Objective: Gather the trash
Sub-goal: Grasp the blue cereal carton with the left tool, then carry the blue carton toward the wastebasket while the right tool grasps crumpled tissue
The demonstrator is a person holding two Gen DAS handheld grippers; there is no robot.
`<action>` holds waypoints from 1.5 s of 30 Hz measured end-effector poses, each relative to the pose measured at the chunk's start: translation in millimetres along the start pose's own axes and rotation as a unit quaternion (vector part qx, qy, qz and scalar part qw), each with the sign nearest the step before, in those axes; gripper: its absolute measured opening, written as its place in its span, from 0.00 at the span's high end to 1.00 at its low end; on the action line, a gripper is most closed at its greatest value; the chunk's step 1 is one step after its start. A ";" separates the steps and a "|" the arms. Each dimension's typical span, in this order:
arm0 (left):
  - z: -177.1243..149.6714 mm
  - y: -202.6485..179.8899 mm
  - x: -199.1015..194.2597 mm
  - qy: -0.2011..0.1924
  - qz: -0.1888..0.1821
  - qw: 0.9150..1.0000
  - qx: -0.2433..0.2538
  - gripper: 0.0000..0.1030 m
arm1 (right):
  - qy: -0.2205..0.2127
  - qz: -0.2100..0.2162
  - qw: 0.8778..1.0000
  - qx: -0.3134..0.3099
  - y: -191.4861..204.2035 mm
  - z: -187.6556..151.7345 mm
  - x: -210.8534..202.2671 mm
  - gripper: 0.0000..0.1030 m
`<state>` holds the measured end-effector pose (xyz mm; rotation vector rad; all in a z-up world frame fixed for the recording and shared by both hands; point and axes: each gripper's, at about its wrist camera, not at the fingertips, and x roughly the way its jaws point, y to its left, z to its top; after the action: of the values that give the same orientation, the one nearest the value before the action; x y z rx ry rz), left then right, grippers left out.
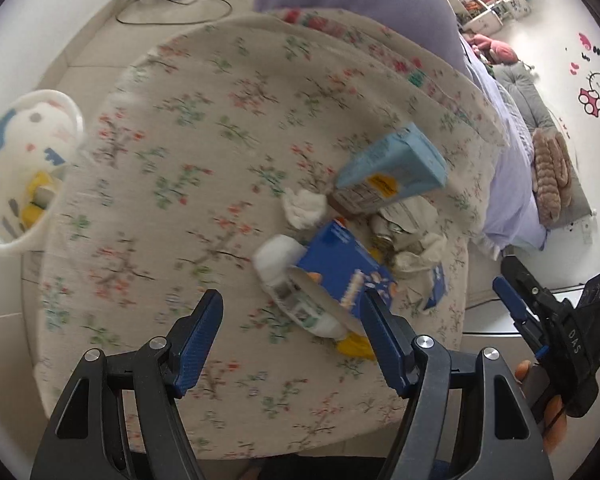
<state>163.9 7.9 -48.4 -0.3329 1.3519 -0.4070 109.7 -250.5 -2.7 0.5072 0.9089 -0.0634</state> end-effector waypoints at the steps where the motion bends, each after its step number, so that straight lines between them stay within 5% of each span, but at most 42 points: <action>1: -0.1 -4.6 3.9 0.000 -0.003 1.000 0.002 0.28 | 0.004 -0.010 1.000 0.001 -7.2 0.9 -1.4 0.18; 15: -12.0 -51.7 75.6 0.020 0.017 1.000 -0.014 0.29 | 0.036 -0.053 0.998 0.021 -50.4 -4.3 2.2 0.18; 17: -10.9 -50.4 77.3 0.012 0.011 1.000 -0.025 0.41 | 0.036 -0.057 0.998 0.019 -52.0 -3.6 2.3 0.18; 19: -8.0 -47.5 78.6 0.011 -0.001 0.999 -0.034 0.71 | 0.039 -0.058 0.997 0.020 -53.5 -3.3 3.5 0.18; 21: -6.5 -44.7 79.5 0.013 -0.007 0.999 -0.042 0.85 | 0.042 -0.059 0.997 0.021 -54.6 -2.6 5.9 0.19; 28: -3.6 -46.4 58.2 -0.024 -0.042 0.998 -0.029 0.97 | 0.058 -0.049 0.997 0.018 -53.7 0.7 19.6 0.23; 35: 0.5 -45.1 24.6 -0.055 -0.064 0.996 -0.016 1.00 | 0.078 -0.043 0.996 0.021 -55.1 1.2 34.7 0.32; 45: 0.2 -43.0 -0.1 -0.069 -0.038 0.997 0.025 1.00 | 0.086 -0.047 0.995 0.003 -43.4 5.6 56.9 0.39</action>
<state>160.2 -30.1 -28.5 -0.3659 1.1946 -0.4712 137.7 -282.3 -60.7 0.4810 1.1021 -0.1095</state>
